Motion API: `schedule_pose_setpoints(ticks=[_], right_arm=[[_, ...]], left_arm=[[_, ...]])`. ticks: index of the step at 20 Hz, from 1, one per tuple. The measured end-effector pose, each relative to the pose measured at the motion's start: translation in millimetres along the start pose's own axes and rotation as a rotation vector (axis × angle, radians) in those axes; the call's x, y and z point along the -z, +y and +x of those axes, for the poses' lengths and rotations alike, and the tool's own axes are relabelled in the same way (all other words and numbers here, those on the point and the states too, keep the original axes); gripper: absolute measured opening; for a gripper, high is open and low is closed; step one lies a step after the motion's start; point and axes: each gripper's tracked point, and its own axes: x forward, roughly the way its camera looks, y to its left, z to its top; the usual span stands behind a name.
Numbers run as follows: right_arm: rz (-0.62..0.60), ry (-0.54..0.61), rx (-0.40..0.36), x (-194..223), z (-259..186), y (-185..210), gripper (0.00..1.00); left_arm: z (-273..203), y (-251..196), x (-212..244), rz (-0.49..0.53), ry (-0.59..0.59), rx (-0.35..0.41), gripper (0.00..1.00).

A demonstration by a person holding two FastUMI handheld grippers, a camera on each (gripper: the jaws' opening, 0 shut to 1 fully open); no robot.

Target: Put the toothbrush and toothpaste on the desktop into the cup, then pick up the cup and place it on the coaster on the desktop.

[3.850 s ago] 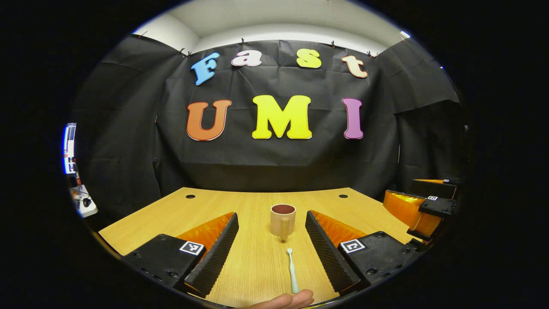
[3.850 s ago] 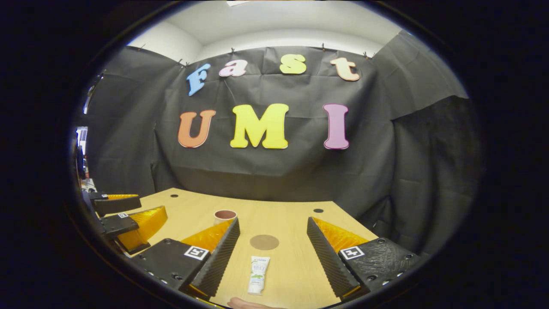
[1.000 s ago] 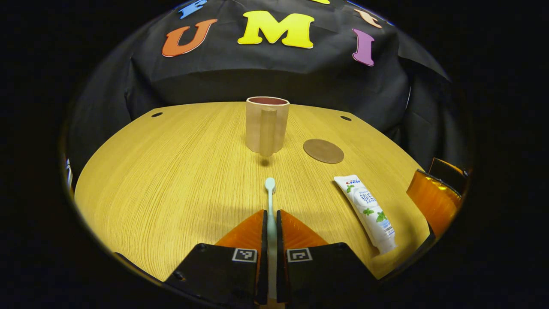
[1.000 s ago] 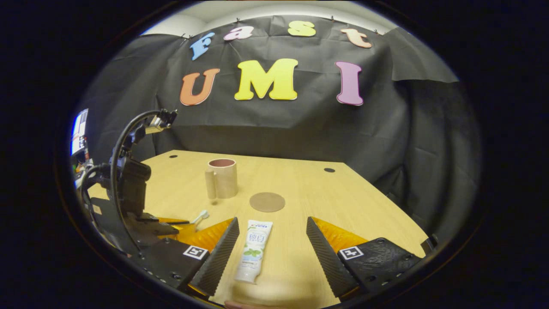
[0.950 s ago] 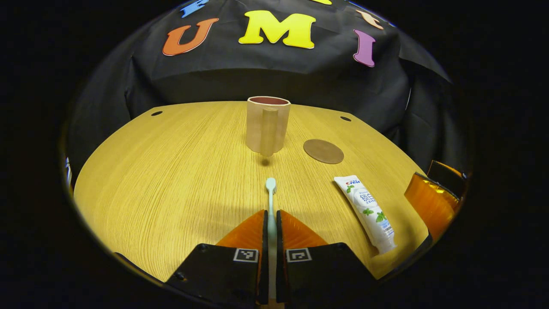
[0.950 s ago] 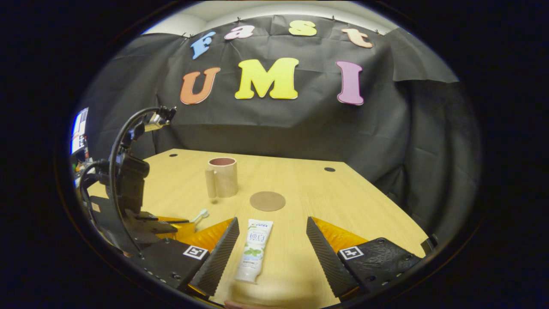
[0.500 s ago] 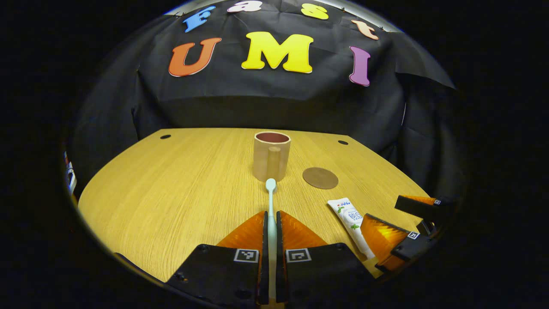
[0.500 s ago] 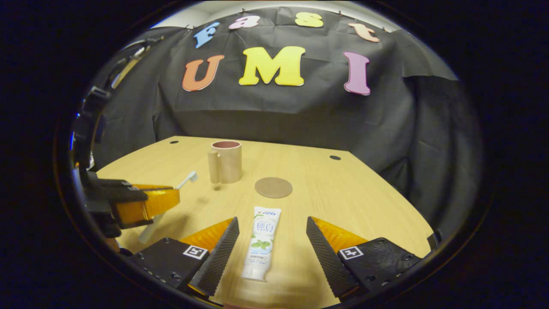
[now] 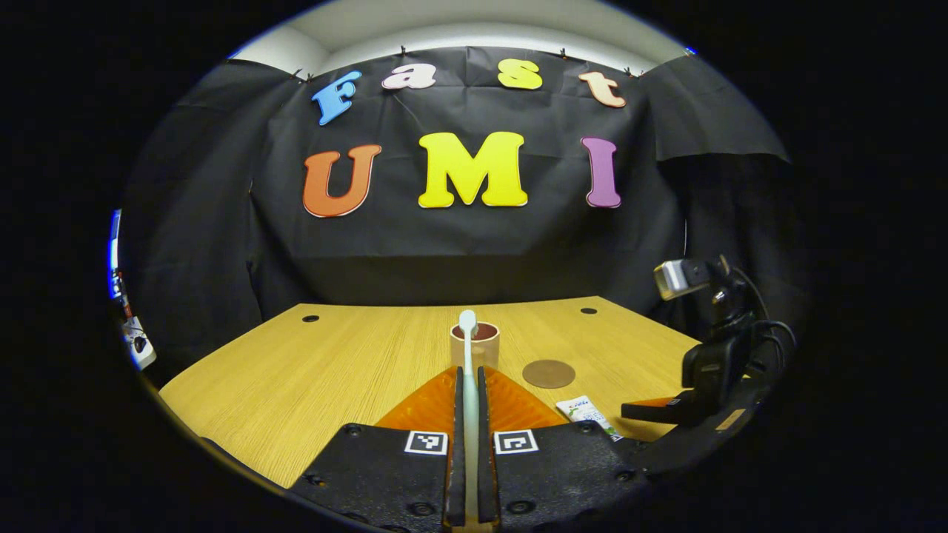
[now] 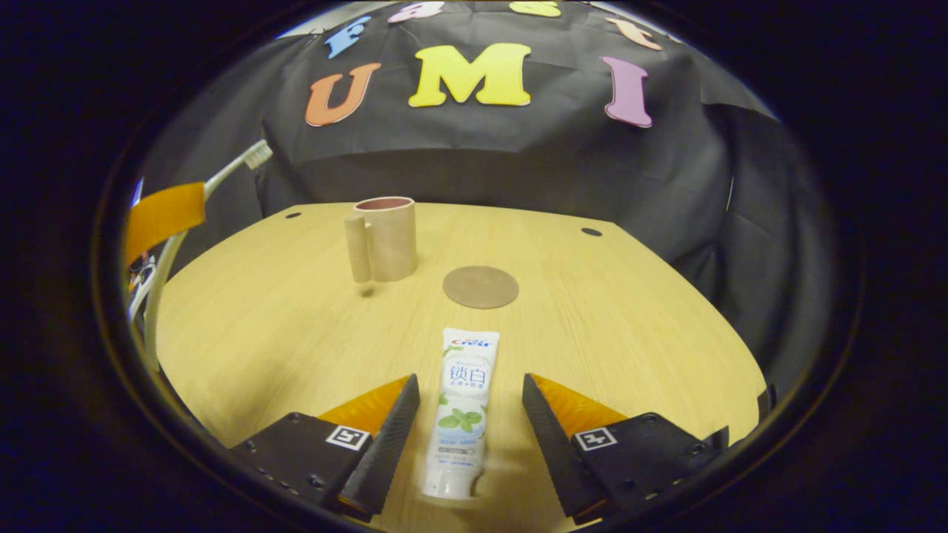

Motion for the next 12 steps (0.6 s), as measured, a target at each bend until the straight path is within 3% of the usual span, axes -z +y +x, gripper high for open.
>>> schedule_pose_setpoints(ticks=[1,6,9,12], right_arm=[[0.004,0.017,0.002,2.4,2.5,-0.2,0.79],[-0.001,0.039,-0.013,5.2,4.8,4.7,0.60],[0.005,0.045,-0.031,7.0,8.4,6.3,0.42],[0.034,0.042,-0.059,6.1,8.2,6.8,0.37]], left_arm=[[-2.8,0.1,-4.9,0.001,-0.016,0.002,0.09],[-7.1,1.0,-13.4,-0.007,-0.039,0.006,0.09],[-6.6,4.6,-13.7,-0.026,-0.037,0.003,0.09],[-4.5,9.2,-13.6,-0.030,-0.042,-0.009,0.05]])
